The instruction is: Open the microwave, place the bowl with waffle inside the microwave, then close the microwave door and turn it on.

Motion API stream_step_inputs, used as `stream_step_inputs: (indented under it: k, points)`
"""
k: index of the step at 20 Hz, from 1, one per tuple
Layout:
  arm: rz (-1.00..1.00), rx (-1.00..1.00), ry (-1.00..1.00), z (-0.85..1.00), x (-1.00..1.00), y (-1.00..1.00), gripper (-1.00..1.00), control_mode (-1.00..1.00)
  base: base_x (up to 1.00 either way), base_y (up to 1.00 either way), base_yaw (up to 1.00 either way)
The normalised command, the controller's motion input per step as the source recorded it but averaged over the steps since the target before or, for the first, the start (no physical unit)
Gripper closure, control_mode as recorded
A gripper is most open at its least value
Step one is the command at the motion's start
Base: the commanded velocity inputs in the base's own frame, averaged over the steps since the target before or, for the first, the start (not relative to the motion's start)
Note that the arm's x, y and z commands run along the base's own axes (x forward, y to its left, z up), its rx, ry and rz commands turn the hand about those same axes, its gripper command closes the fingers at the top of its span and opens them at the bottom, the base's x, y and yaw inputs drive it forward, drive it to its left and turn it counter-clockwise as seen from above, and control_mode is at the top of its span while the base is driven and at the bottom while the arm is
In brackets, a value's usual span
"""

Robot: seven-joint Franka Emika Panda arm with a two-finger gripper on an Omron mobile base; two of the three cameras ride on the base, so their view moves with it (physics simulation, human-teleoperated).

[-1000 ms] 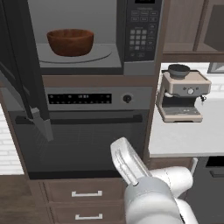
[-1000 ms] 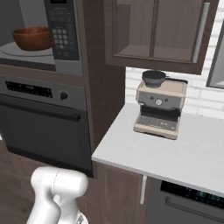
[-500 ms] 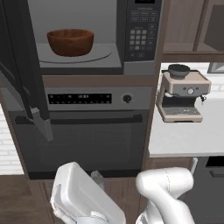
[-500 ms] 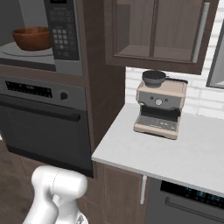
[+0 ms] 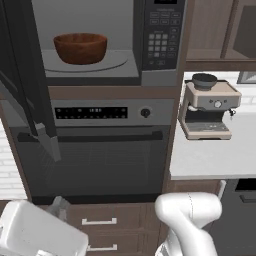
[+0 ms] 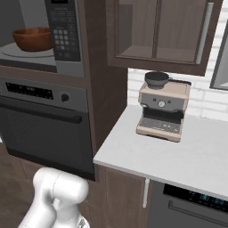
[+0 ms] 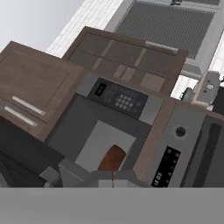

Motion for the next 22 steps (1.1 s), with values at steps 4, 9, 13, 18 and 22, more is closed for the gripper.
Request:
stream_step_inputs:
  k: [4, 9, 13, 18, 22]
  points:
    - [-0.04, 0.0, -0.13, -0.52, 0.67, 0.34, 1.0, -1.0, 0.0, 0.0, 0.0]
    - [-0.03, 0.0, -0.17, -0.29, 0.53, 0.35, 1.0, -1.0, 0.0, 0.0, 0.0]
    - [0.0, 0.01, -0.18, 0.0, 0.5, 0.26, 1.0, -1.0, 0.0, 0.0, 0.0]
    - [0.0, 0.0, -0.02, -0.04, 0.62, 0.23, 1.0, -1.0, 0.0, 0.0, 0.0]
    - [-0.01, 0.0, 0.0, 0.0, 0.47, 0.22, 1.0, -1.0, 0.0, 0.0, 0.0]
